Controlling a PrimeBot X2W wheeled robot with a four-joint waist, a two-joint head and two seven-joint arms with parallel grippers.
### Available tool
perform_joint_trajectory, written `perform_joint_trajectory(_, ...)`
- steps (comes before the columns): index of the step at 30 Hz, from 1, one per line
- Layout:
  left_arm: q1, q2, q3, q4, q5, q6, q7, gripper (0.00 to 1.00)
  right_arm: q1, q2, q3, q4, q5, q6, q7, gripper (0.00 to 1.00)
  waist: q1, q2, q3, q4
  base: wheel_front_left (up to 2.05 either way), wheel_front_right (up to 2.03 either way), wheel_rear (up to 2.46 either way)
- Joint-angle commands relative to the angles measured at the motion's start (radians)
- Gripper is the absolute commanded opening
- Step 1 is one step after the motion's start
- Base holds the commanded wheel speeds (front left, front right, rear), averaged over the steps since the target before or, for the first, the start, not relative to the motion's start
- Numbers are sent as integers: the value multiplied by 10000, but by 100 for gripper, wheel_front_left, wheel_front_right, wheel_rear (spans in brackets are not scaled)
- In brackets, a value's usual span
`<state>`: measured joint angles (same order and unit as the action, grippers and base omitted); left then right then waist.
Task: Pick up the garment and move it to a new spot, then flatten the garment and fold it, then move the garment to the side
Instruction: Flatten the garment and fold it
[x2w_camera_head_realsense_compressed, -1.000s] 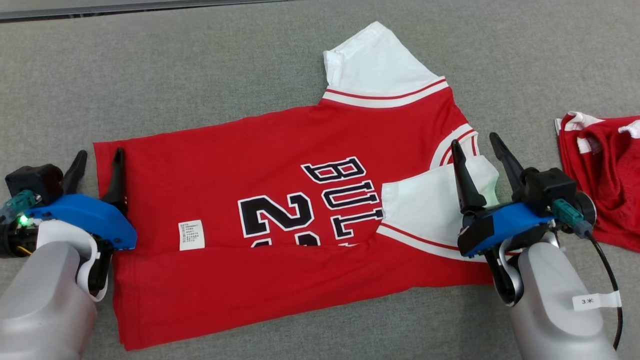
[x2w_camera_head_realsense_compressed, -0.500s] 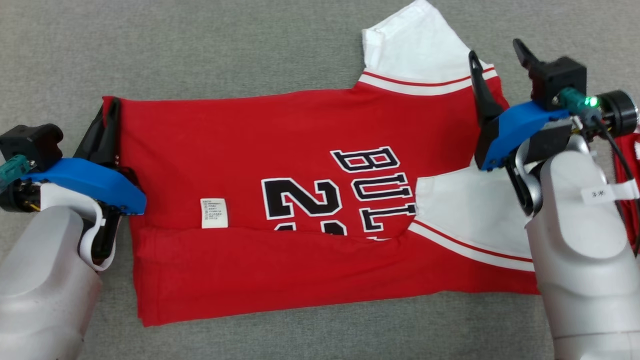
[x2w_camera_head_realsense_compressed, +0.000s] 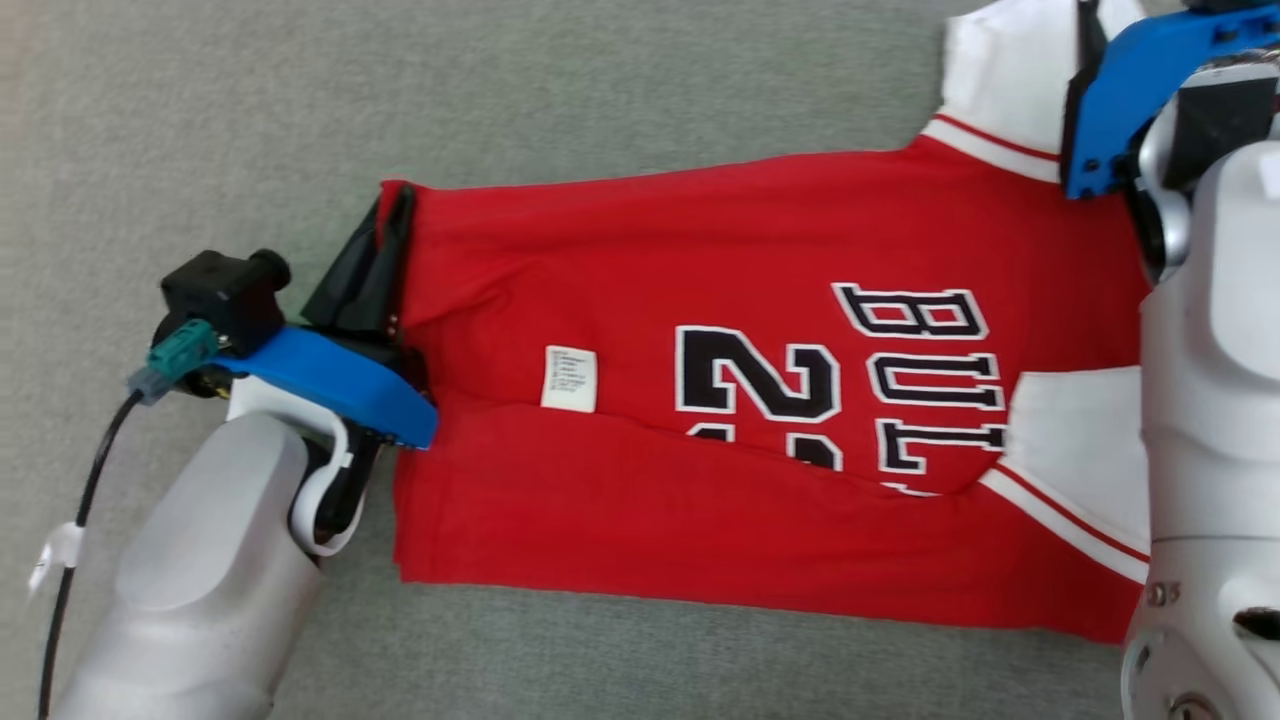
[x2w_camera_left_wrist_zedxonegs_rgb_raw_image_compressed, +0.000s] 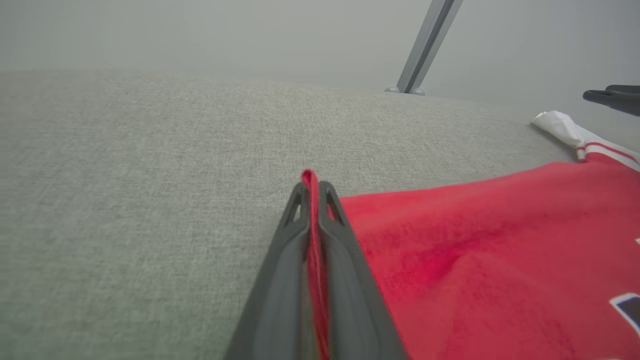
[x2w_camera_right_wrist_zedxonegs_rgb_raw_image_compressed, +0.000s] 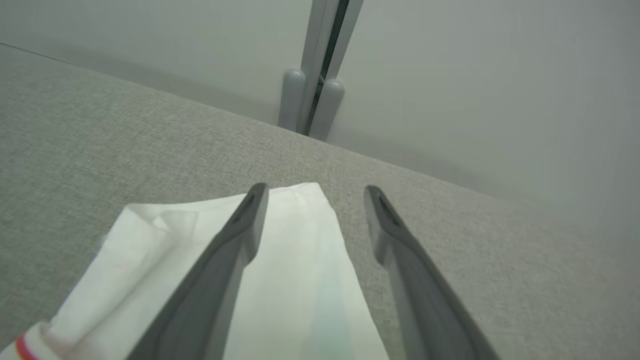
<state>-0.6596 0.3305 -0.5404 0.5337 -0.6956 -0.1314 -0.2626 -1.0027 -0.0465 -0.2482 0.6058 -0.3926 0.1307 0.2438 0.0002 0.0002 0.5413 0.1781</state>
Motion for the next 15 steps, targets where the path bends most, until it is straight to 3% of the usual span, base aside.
perform_joint_trajectory(1,-221,-75,-174,-177,-31,13,-24,0,-270,-84,-377,41,-502,1,283,100,-2,-2,362,466,0,0,0)
perform_joint_trajectory(7,-326,-116,-605,-617,-124,13,-24,0,-518,-75,-1852,-243,-1832,1,803,100,-2,-2,615,1025,0,0,0)
perform_joint_trajectory(12,-218,-93,-754,-761,-209,13,-24,0,-327,-72,-2457,-111,-1951,1,1053,100,-2,-2,679,1197,0,0,0)
perform_joint_trajectory(13,-201,-33,-762,-812,-246,13,-25,0,-341,-72,-2519,55,-1988,3,1079,87,-2,-2,745,1222,0,0,0)
perform_joint_trajectory(14,-190,-4,-757,-826,-261,13,-25,0,-312,-69,-2520,151,-1922,3,1091,33,-2,-2,753,1227,0,0,0)
perform_joint_trajectory(15,-174,33,-731,-824,-278,13,-25,0,-293,-64,-2476,216,-1888,3,1072,0,-2,-2,761,1211,0,0,0)
